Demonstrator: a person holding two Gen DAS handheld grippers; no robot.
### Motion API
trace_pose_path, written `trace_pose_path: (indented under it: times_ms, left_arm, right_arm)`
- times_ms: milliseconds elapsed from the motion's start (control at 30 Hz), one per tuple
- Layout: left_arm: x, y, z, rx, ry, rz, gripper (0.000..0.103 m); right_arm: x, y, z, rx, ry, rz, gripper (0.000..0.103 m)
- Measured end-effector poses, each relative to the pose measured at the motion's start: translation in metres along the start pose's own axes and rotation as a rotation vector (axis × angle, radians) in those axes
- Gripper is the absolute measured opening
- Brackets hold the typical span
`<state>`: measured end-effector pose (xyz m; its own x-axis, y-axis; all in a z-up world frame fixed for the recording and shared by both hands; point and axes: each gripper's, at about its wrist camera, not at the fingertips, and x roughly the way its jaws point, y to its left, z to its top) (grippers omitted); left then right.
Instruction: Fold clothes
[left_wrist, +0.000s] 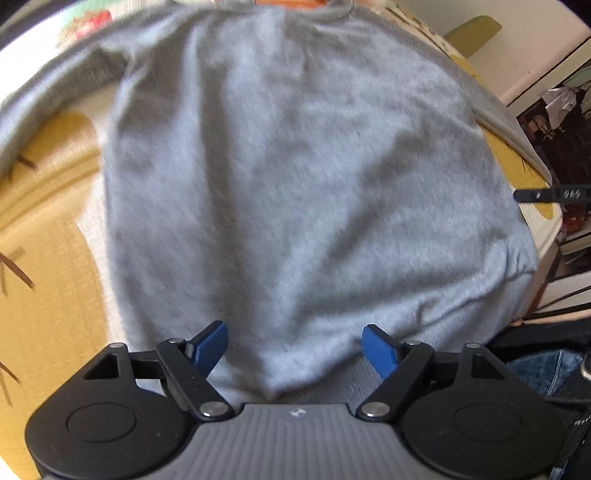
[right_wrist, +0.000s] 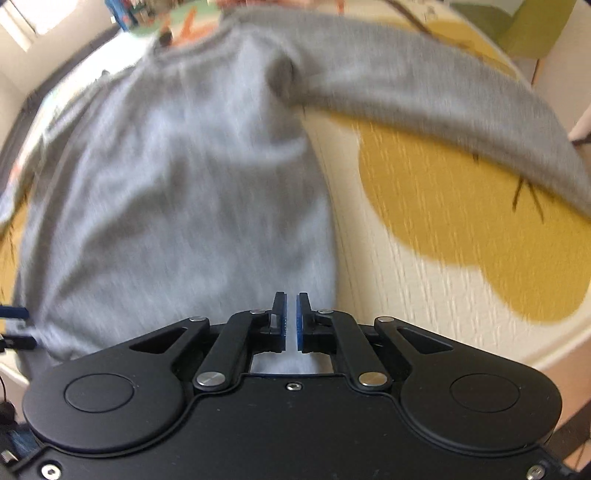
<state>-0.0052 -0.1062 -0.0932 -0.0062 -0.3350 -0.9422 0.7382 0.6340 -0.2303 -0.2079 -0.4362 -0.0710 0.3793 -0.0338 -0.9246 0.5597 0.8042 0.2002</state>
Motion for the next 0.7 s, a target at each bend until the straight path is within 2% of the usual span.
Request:
trace_pose_path:
  times_ms: [133, 200, 433, 700]
  left_arm:
    - [-0.018, 0.008, 0.024, 0.007, -0.077, 0.036, 0.089]
    - [-0.027, 0.014, 0.038, 0.004, -0.113, 0.051, 0.090]
    - [-0.064, 0.042, 0.093, -0.039, -0.237, 0.068, 0.094]
    - [-0.080, 0.077, 0.163, -0.053, -0.324, 0.106, 0.096]
  right_arm:
    - [-0.018, 0.011, 0.039, -0.029, -0.093, 0.031, 0.015]
    - [-0.026, 0.017, 0.058, -0.044, -0.135, 0.041, 0.026]
    - [-0.048, 0.040, 0.131, -0.088, -0.237, 0.079, 0.031]
    - [-0.037, 0.056, 0.199, -0.129, -0.268, 0.049, 0.036]
